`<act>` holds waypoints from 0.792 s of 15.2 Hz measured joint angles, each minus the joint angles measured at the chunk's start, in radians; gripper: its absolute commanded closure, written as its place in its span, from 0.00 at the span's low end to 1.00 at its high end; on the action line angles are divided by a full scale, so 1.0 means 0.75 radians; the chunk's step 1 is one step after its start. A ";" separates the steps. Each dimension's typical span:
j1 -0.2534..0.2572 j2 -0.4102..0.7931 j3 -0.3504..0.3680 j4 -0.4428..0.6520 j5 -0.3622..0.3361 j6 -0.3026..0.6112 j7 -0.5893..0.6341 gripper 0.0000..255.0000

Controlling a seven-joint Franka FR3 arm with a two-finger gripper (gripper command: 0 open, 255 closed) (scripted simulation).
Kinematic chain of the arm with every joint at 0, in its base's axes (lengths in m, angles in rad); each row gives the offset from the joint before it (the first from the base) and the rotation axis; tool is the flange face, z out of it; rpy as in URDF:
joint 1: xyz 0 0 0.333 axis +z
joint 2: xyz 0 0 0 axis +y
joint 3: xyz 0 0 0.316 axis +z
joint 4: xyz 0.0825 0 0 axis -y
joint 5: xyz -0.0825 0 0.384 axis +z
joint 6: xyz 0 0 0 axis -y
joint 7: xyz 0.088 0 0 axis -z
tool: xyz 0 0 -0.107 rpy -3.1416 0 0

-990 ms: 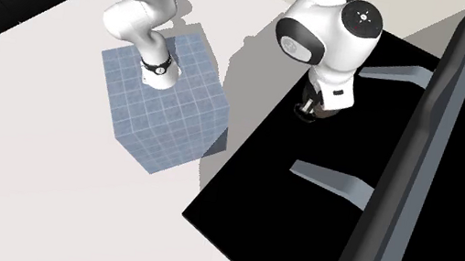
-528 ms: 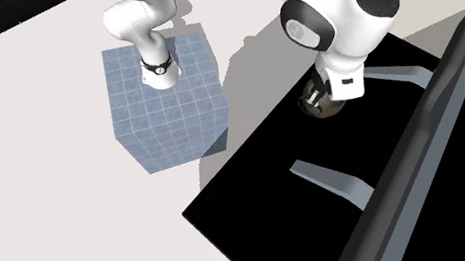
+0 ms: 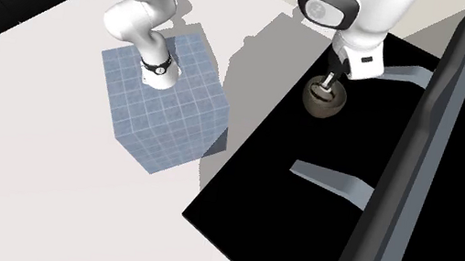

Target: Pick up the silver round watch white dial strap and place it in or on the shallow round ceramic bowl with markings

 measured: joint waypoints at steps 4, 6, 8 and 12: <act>0.095 0.084 0.035 0.141 -0.043 -0.038 0.130 1.00; 0.139 0.110 0.049 0.184 -0.059 -0.049 0.189 1.00; 0.178 0.152 0.058 0.243 -0.079 -0.061 0.234 1.00; 0.184 0.159 0.059 0.193 -0.081 -0.002 0.239 1.00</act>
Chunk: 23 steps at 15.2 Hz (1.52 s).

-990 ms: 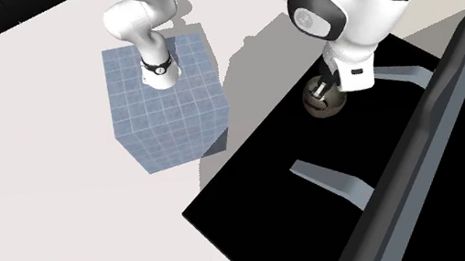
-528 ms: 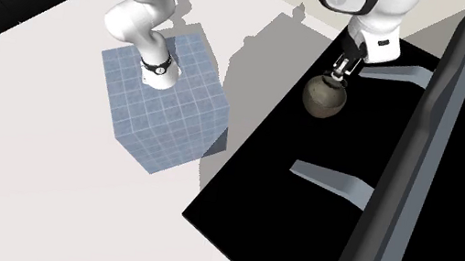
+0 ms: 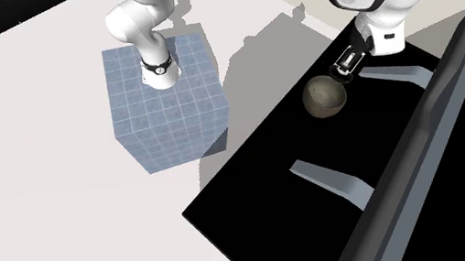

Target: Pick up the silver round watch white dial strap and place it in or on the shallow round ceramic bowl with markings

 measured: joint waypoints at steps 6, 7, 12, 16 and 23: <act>-0.005 0.003 -0.002 -0.100 0.002 0.102 -0.013 1.00; -0.005 0.005 -0.003 -0.119 0.002 0.122 -0.015 1.00; -0.010 0.006 -0.005 -0.210 0.004 0.213 -0.028 1.00; -0.011 0.009 -0.005 -0.229 0.004 0.235 -0.031 1.00; -0.011 0.010 -0.005 -0.230 0.004 0.237 -0.031 0.00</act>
